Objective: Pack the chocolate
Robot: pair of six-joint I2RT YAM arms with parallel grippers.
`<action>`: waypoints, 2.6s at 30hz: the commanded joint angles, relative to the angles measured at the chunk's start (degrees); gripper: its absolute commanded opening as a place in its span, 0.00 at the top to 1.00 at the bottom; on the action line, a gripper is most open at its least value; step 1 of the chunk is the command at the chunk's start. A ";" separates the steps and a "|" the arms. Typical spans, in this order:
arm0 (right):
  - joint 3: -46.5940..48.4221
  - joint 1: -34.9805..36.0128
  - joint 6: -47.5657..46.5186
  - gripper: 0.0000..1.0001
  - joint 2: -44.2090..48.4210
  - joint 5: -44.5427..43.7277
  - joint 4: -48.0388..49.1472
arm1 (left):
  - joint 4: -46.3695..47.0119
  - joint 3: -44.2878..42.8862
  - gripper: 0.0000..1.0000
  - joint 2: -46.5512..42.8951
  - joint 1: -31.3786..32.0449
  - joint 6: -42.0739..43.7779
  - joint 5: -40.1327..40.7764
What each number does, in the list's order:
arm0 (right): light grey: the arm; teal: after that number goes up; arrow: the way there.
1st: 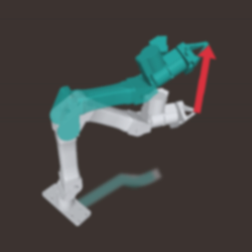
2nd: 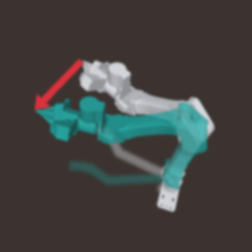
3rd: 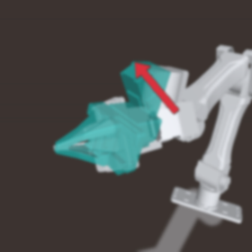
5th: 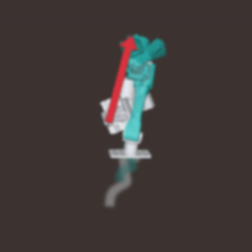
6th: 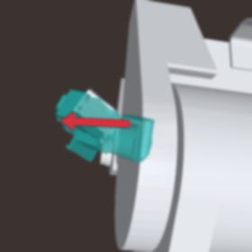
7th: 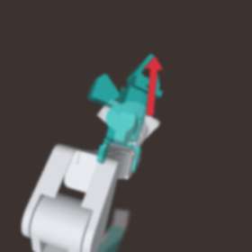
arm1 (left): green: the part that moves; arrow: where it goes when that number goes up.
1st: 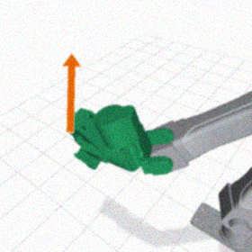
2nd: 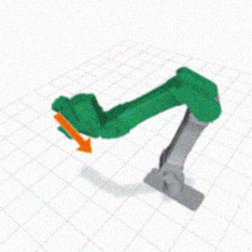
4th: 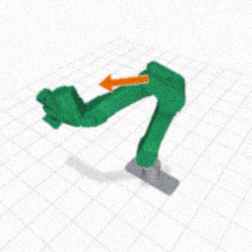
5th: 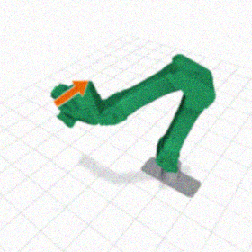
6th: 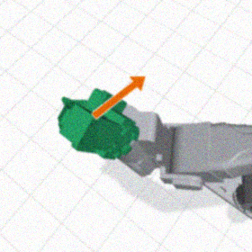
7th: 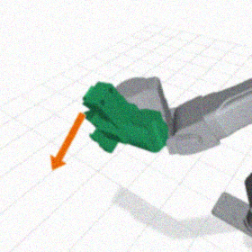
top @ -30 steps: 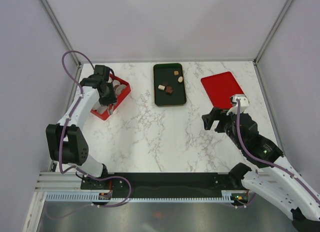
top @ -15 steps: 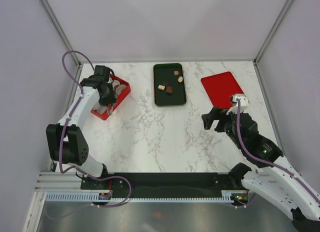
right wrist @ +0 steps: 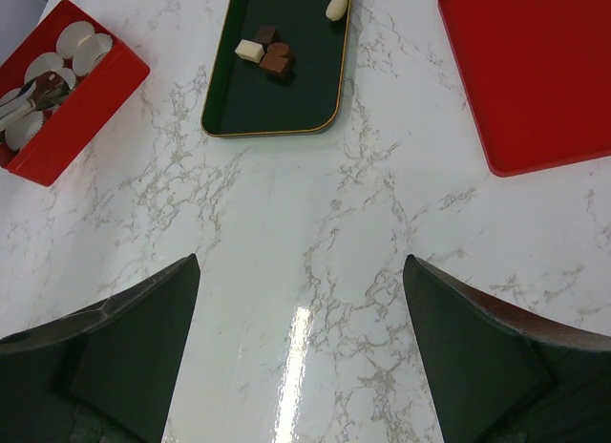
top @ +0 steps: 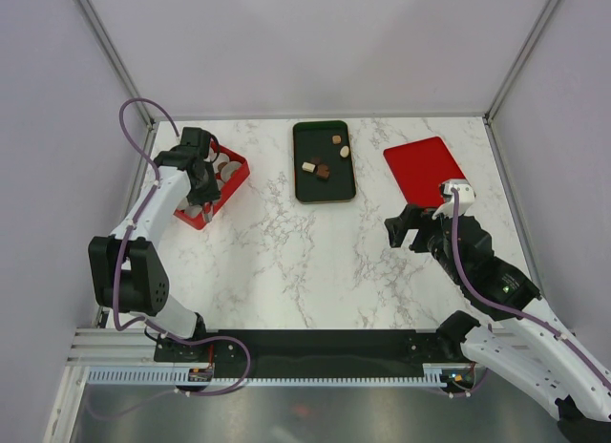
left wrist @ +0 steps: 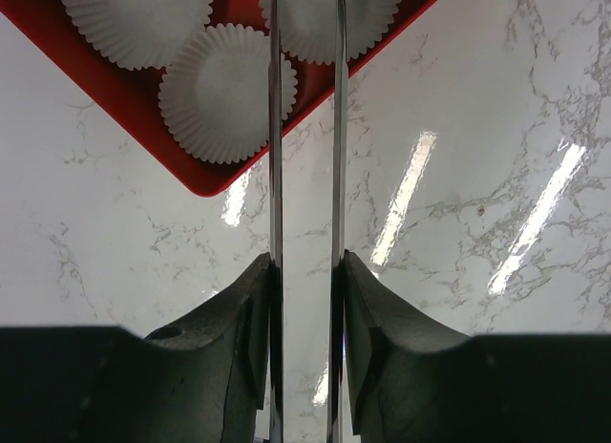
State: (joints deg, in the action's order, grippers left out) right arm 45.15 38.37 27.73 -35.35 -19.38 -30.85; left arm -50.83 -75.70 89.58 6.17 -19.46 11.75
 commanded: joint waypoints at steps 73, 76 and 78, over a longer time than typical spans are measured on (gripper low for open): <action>1.08 0.04 -1.88 0.04 3.19 -4.44 -0.97 | 3.89 -30.21 0.47 28.19 33.55 2.41 0.38; 0.91 0.04 -1.80 0.04 3.27 -4.62 -1.05 | 3.98 -30.38 0.47 28.63 33.46 2.68 1.17; 0.82 0.13 -1.62 0.04 3.36 -4.53 -1.05 | 3.90 -30.65 0.47 28.98 33.46 2.94 1.61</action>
State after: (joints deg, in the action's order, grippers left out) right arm 45.15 38.37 26.70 -32.58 -22.83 -31.92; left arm -49.04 -103.55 117.99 39.40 -18.55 10.92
